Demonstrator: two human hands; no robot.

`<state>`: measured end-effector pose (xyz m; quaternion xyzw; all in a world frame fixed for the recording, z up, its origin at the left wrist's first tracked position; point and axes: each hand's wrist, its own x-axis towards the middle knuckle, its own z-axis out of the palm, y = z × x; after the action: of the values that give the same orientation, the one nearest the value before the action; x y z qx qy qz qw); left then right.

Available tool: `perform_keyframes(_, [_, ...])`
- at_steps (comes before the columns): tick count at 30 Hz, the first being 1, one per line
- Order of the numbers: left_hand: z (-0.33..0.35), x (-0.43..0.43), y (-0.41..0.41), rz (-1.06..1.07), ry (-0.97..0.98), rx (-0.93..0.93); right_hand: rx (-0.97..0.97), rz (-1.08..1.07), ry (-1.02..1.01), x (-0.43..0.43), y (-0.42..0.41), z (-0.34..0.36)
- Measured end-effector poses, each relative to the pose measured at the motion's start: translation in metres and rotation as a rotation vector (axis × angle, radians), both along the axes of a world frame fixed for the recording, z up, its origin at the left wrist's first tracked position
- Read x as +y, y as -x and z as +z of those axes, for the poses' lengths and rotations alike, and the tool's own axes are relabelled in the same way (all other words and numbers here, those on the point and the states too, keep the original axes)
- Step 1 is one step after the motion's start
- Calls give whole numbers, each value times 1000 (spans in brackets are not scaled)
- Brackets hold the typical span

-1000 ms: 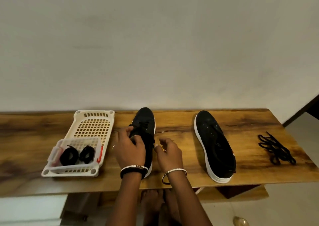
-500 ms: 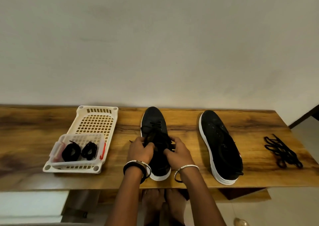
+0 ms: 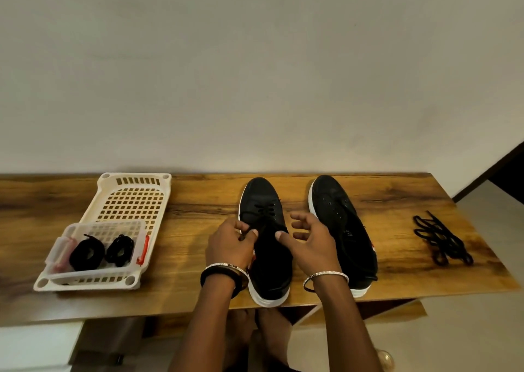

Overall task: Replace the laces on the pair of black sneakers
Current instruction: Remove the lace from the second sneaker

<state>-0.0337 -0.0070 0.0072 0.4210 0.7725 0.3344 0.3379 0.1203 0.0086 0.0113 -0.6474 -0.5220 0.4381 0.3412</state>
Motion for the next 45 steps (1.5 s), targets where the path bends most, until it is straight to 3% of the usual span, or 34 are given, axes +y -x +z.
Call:
perform_keyframes(3, [4, 4, 2, 13, -154, -1, -86, 31, -156, 3, 2, -1])
perform_keyframes(6, [13, 8, 1, 62, -300, -118, -245, 87, -251, 4, 8, -5])
perform_keyframes(10, [12, 15, -2, 161, -303, -423, -325, 47, -280, 6, 10, -7])
perform_keyframes(16, [12, 20, -6, 203, -293, -770, -270, -8, -270, 3, 4, -6])
perform_keyframes(19, [6, 19, -3, 228, -288, -801, -283, -32, -290, 2, 4, -8])
perform_keyframes(23, [4, 21, -4, 182, -301, -610, -229, -59, -340, 2, 5, -9])
perform_keyframes(26, [-4, 21, -3, 20, -193, -324, -42, -17, -344, 5, 6, -11])
perform_keyframes(28, [-8, 20, -1, -107, -113, -277, 147, -22, -283, 5, 9, -11])
perform_keyframes(32, [-16, 17, 0, -148, -107, -54, 668, -88, -111, 3, 17, 1])
perform_keyframes(34, [-18, 16, 1, -58, -140, -154, 952, -139, -48, 2, 16, 9])
perform_keyframes(36, [-19, 15, 0, 23, -143, -300, 1102, -176, -16, 4, 10, 11])
perform_keyframes(38, [-18, 15, -1, 67, -156, -323, 1224, -199, -5, 6, 3, 10])
perform_keyframes(42, [-13, 13, -2, 60, -223, -152, 1554, -259, -11, 7, -8, 12])
perform_keyframes(45, [-11, 14, -5, 71, -250, -79, 1637, -240, -63, 8, -21, 11])
